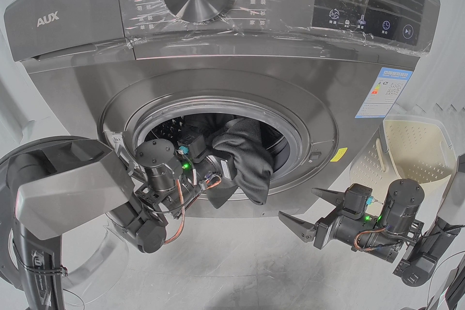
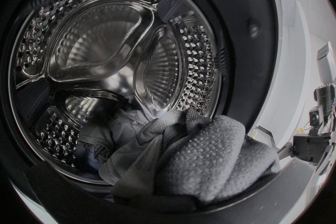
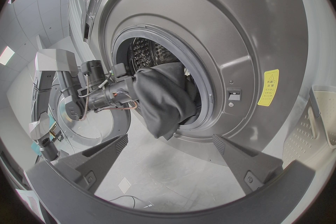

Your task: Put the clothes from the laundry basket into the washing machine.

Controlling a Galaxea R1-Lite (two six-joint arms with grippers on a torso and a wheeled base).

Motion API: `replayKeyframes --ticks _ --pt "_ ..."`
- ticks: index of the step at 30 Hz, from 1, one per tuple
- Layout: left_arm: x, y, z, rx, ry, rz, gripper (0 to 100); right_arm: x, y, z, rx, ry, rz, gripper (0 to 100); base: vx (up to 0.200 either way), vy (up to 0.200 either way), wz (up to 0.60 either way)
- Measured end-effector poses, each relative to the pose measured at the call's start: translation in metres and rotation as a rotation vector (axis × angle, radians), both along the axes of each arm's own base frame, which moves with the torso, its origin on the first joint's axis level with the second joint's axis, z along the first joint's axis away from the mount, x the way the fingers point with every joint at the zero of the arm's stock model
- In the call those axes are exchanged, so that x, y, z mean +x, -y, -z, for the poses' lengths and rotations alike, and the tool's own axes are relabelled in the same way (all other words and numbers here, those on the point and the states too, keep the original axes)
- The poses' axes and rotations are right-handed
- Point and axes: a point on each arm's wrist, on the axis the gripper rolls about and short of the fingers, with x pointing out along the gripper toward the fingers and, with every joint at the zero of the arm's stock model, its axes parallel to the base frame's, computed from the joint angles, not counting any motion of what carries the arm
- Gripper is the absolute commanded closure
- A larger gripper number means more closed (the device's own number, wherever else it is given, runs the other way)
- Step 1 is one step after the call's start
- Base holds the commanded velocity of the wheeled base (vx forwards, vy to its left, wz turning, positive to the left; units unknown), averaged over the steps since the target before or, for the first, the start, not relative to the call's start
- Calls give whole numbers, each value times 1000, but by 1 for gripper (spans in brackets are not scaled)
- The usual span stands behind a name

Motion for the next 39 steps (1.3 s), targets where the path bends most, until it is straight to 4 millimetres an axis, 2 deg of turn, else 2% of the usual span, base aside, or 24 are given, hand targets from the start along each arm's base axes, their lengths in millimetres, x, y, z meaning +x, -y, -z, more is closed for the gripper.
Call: replayKeyframes --ticks 14,20,28,32,33,39 --pt "71 14 0 -28 26 -91 100 0 0 1 -1 -2 -2 0 0 0 0" --pt "92 21 -3 -40 30 -118 100 0 -1 1 -2 -3 -6 0 0 0 0" --pt "124 25 -21 -127 75 -218 100 -1 -2 2 -5 -6 -10 0 0 0 0" --pt "135 22 -20 -159 70 -261 100 -1 -3 3 -7 -10 -11 0 0 0 0" --pt "137 22 -19 -163 66 -269 0 -1 -3 3 -8 -11 -12 0 0 0 0" --pt "138 20 1 -123 -3 -284 0 -1 -4 4 -10 -14 -15 0 0 0 0"
